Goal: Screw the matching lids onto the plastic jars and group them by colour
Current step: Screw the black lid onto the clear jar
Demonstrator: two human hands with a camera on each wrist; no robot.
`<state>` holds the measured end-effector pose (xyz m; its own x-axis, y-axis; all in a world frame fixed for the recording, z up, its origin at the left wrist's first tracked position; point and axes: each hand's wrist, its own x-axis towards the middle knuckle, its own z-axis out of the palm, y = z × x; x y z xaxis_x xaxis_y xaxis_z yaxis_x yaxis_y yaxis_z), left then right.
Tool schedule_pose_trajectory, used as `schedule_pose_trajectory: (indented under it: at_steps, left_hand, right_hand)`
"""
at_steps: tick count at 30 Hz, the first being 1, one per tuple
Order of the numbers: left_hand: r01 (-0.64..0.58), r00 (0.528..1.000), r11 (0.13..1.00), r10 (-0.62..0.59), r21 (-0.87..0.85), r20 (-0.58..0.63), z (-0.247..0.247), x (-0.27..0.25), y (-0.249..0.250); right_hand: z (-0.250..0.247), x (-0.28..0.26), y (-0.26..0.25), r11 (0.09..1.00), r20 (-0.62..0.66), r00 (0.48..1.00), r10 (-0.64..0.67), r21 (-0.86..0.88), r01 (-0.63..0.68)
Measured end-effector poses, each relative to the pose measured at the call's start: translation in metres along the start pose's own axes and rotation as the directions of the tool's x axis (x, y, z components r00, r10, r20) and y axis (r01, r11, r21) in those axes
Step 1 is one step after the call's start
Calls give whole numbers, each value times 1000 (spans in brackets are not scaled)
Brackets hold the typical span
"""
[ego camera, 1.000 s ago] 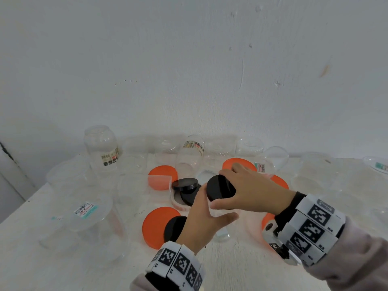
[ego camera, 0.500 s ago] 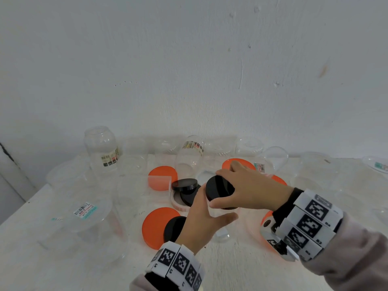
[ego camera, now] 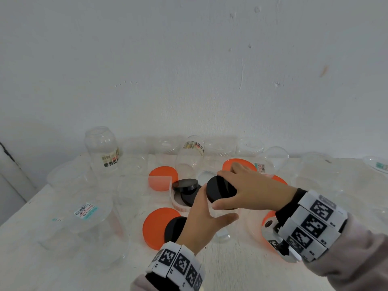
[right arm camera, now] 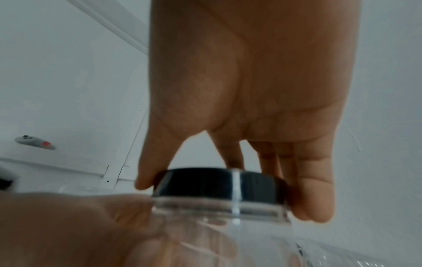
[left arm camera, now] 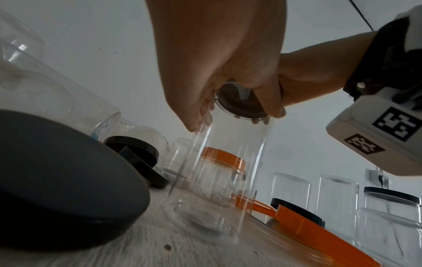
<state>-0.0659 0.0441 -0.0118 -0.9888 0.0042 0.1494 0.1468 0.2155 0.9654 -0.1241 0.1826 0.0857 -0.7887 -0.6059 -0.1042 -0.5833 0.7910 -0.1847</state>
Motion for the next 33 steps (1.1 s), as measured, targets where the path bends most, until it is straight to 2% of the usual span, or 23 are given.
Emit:
schedule_pose_trajectory:
  at_steps: [3,8,12,17,21,23,25,27,30,33]
  left_hand:
    - [-7,1000,1000,7,-5,-3,0,0,0]
    - [-4,1000,1000,4,-9,-11,0,0,-3]
    - [-13,1000,1000,13,-14,-8,1,1,-3]
    - [-19,1000,1000,19,-23,-8,2,0,-1]
    - [-31,999,999,31,-26,-10,2,0,0]
    - [-29,1000,999,29,-26,-8,1,0,0]
    - [-29,1000,999,29,-28,-12,1,0,-1]
    - [-26,1000,999,26,-29,-10,1,0,-1]
    - [-29,1000,999,29,-30,-6,2,0,0]
    - [-51,999,998,51,-36,-2,2,0,2]
  right_hand:
    - [3,-1,0,999,-23,1000,13,39,-13]
    - [-6,-2,7,981,80,992,-97,175,82]
    - [0,-4,7,976,26,994,-104,195,97]
    - [12,-6,5,991,-85,995,-47,118,57]
    - [20,-6,1,986,-182,983,30,167,1]
    - [16,-6,3,978,-128,992,3,207,24]
    - [9,-5,8,975,-34,996,-77,208,83]
    - [5,-4,10,973,2,991,-136,188,133]
    - [5,-4,10,974,-24,990,-136,177,138]
    - [11,-5,6,990,-84,993,-78,114,87]
